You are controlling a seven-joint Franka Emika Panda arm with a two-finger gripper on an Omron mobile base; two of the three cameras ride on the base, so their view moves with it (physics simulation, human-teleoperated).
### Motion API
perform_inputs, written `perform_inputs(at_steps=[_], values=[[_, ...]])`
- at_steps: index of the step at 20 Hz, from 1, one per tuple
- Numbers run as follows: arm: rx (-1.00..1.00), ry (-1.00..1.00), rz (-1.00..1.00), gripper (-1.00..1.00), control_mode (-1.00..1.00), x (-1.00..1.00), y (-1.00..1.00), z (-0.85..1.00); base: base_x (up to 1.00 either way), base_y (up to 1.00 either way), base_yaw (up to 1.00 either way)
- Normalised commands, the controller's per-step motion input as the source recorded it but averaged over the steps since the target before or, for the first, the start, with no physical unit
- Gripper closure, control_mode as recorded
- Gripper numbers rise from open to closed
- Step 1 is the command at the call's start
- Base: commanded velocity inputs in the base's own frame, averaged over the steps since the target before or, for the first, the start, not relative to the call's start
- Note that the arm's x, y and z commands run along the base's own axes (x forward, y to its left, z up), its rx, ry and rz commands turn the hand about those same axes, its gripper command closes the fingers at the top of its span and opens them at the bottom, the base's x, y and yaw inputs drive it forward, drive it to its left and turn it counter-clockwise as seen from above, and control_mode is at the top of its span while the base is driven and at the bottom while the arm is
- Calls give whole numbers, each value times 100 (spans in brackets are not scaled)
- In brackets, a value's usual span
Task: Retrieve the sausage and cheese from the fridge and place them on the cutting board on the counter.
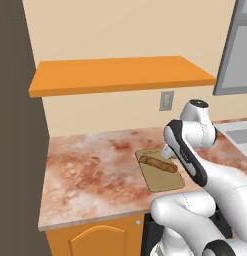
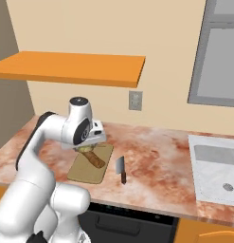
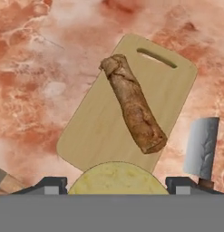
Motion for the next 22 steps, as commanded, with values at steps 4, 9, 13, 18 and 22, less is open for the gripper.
perform_inputs(at_steps=[4,9,13,18,22], values=[[0,12,2,100,-100,68,0,-36,0,0,0],[0,3,3,100,-100,73,0,-30,0,0,0],[0,0,4,100,-100,72,0,-34,0,0,0],[1,0,5,100,-100,58,0,-29,0,0,0],[0,0,5,100,-100,39,0,-30,0,0,0]])
